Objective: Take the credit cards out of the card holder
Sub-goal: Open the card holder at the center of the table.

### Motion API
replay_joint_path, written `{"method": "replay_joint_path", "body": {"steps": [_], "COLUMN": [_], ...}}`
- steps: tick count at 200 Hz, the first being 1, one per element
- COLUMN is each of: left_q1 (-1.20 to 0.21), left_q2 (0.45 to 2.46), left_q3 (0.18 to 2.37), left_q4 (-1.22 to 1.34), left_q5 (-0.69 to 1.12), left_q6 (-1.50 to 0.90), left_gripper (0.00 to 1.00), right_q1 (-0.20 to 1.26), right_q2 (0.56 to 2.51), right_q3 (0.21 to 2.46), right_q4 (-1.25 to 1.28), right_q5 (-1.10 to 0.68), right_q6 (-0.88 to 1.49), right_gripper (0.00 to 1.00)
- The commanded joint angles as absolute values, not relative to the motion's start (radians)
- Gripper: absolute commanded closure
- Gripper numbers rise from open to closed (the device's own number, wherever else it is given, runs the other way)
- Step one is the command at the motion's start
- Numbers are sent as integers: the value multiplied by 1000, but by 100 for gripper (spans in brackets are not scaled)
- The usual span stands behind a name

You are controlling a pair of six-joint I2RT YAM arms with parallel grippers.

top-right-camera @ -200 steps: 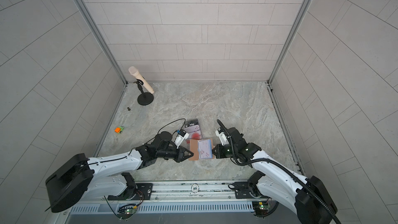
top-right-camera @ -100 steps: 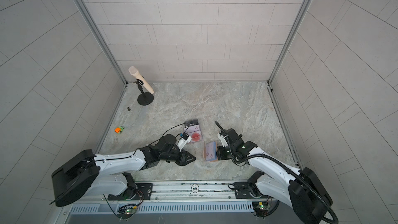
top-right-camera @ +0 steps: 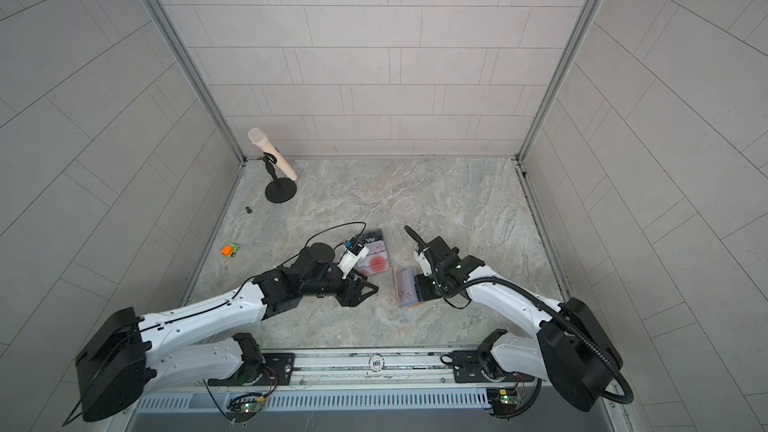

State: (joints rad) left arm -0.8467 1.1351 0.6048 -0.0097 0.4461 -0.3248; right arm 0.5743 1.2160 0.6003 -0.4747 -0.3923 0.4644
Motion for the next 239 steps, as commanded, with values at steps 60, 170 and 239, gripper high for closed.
{"method": "replay_joint_path", "body": {"steps": [60,170,239], "left_q1": [-753,-753,-753], "left_q2": [1107,1294,1304], "left_q3": [619,568,466], "left_q4": [0,133,191], "left_q5": [545,603,568], "left_q6": [-164,-152,-212], "left_gripper": [39,50,61], "right_q1": [681,689,690], "right_q2": [1269,1416,1443], "right_q3": [677,822,834], "right_q4": [-498,-555,-527], "right_q5": [-476,-403,-368], "right_q6": [398,322,344], "right_gripper": [100,97,90]}}
